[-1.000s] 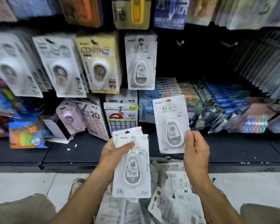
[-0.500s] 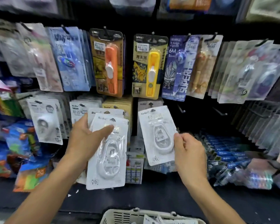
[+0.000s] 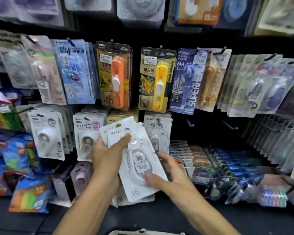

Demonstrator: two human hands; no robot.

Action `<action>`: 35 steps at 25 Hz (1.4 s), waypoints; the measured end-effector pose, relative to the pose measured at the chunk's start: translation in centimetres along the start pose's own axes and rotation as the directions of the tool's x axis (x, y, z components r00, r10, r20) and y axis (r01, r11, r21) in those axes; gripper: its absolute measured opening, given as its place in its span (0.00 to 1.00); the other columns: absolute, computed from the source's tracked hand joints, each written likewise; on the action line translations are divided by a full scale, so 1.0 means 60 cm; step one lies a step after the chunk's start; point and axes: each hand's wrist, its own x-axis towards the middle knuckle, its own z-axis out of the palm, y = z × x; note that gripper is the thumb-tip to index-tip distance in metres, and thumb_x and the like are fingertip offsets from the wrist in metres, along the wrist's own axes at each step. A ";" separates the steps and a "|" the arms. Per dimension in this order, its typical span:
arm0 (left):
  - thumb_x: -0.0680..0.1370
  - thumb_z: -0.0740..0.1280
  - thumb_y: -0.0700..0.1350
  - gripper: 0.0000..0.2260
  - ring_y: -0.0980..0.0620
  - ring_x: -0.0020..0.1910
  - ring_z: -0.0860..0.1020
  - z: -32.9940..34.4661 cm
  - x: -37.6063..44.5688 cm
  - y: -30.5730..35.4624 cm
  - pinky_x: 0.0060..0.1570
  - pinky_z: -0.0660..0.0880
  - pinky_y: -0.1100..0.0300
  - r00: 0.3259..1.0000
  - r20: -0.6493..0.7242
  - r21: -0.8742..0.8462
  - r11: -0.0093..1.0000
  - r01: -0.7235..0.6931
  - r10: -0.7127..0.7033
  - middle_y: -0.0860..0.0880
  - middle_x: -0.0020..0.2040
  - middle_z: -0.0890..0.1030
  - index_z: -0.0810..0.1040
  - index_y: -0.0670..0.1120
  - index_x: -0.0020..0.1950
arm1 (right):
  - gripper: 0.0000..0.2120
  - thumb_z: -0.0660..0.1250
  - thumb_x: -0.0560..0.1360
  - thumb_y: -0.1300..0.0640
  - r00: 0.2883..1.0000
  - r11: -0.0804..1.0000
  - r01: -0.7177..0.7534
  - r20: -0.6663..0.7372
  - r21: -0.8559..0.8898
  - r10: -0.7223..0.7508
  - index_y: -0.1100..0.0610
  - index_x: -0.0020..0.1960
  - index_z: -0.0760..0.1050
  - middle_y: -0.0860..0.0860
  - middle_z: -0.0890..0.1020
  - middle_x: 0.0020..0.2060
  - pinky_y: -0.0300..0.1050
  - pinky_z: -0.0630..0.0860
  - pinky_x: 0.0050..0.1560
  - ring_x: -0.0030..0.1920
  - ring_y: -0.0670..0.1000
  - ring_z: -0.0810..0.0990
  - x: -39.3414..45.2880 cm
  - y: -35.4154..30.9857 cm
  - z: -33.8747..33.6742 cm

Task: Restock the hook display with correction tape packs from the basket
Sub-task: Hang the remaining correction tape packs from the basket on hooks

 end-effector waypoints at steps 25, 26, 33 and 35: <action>0.62 0.81 0.43 0.21 0.50 0.48 0.87 -0.058 0.019 0.042 0.50 0.81 0.46 0.966 0.166 0.117 0.969 -0.217 0.197 0.53 0.50 0.88 0.82 0.61 0.49 | 0.05 0.73 0.75 0.55 0.875 0.974 0.094 -0.483 0.207 0.019 0.46 0.49 0.83 0.50 0.87 0.38 0.34 0.67 0.20 0.22 0.42 0.75 0.017 -0.005 -0.014; 0.61 0.81 0.44 0.21 0.51 0.48 0.87 -0.057 0.020 0.040 0.50 0.81 0.46 0.967 0.166 0.120 0.969 -0.216 0.195 0.53 0.50 0.88 0.82 0.60 0.50 | 0.10 0.73 0.75 0.57 0.889 0.969 0.086 -0.457 0.232 0.031 0.45 0.54 0.80 0.50 0.86 0.42 0.39 0.72 0.22 0.26 0.45 0.78 0.023 -0.001 -0.013; 0.63 0.83 0.42 0.23 0.54 0.46 0.87 -0.024 -0.006 0.004 0.42 0.84 0.57 0.951 0.301 0.251 0.956 -0.152 0.072 0.55 0.49 0.88 0.80 0.54 0.54 | 0.23 0.79 0.65 0.38 0.987 0.982 0.115 -0.126 0.149 -0.096 0.41 0.57 0.80 0.46 0.86 0.52 0.41 0.81 0.49 0.50 0.47 0.86 0.027 0.006 0.015; 0.61 0.83 0.46 0.25 0.49 0.48 0.87 -0.021 -0.008 0.005 0.49 0.84 0.48 0.937 0.348 0.243 0.969 -0.053 -0.036 0.50 0.49 0.88 0.81 0.52 0.56 | 0.16 0.79 0.68 0.45 0.974 0.969 0.156 -0.191 0.189 -0.120 0.50 0.52 0.82 0.51 0.88 0.46 0.36 0.79 0.38 0.42 0.48 0.87 0.028 -0.001 0.013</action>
